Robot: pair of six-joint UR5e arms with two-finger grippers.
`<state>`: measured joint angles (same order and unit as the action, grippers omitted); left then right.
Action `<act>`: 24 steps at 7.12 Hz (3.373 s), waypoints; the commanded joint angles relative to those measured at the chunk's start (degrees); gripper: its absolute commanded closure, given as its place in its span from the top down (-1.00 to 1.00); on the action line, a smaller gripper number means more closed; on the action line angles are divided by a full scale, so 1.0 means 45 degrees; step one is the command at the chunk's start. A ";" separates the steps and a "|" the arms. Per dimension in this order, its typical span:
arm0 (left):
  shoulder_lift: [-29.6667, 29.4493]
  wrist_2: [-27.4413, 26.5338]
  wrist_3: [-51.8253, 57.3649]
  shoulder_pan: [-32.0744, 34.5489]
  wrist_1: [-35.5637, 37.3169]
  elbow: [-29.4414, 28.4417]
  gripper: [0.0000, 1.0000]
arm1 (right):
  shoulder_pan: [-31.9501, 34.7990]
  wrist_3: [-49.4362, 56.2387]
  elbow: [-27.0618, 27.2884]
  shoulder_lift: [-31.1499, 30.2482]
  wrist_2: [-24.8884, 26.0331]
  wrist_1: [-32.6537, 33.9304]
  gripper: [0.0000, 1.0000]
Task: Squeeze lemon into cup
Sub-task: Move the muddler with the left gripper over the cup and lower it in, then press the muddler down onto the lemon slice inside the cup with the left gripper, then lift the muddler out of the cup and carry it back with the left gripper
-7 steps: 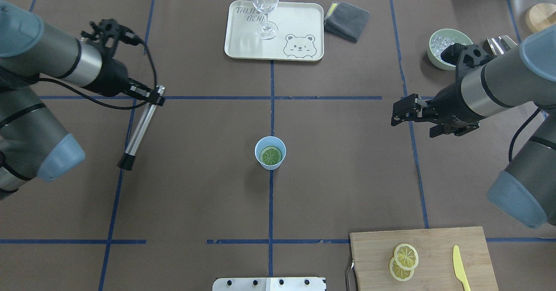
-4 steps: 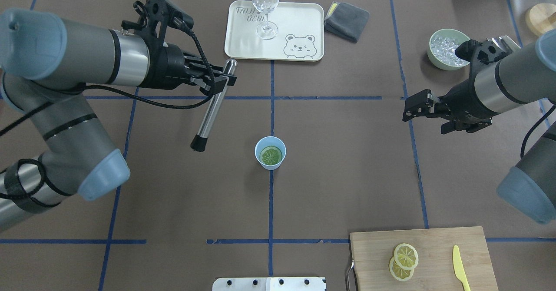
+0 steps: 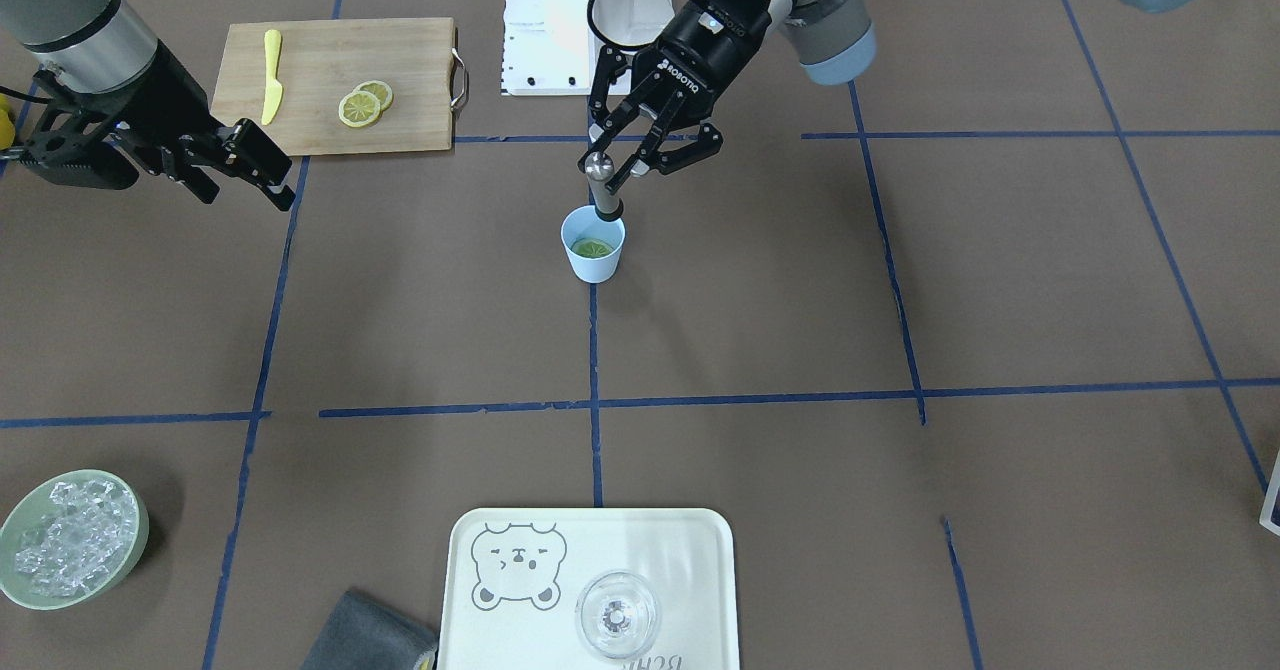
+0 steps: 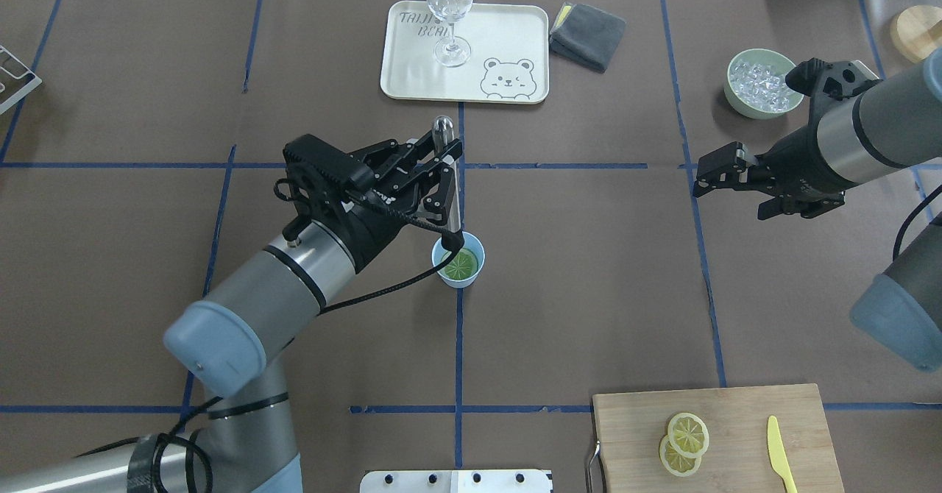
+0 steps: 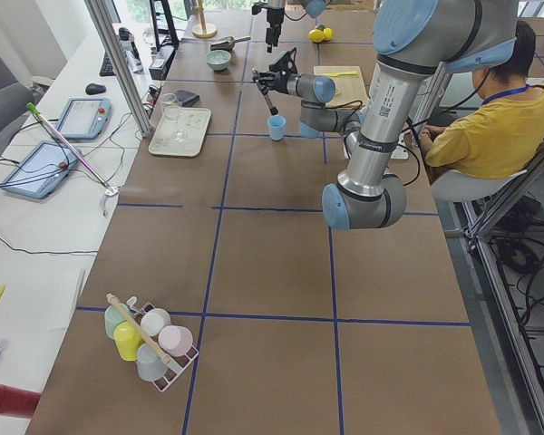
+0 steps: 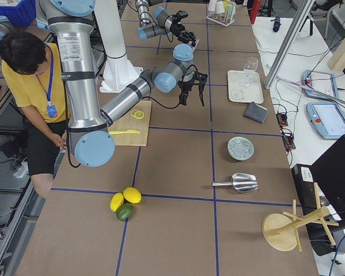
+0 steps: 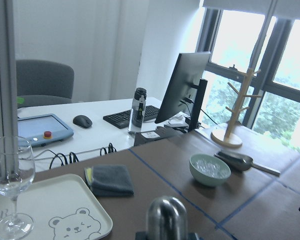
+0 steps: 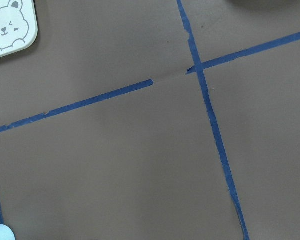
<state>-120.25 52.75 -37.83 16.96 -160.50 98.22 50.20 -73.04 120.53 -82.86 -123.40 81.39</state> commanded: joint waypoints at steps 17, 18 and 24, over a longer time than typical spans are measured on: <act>-0.0797 -0.1175 0.2547 -0.0608 -0.0722 0.0982 -1.00 | 0.0054 0.0000 -0.0319 -0.0004 0.0019 -0.0020 1.00; -0.0508 -0.1156 0.2373 -0.0373 0.0383 0.1005 -1.00 | 0.0054 0.0000 -0.0378 -0.0004 0.0039 -0.0020 1.00; 0.3179 0.7535 -0.0699 0.5654 0.4416 0.0966 -1.00 | 0.0035 -0.0020 -0.0437 -0.0043 0.0058 -0.0020 1.00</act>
<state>-109.61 76.26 -35.36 36.49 -142.86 102.63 50.37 -73.10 118.58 -82.94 -123.14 81.30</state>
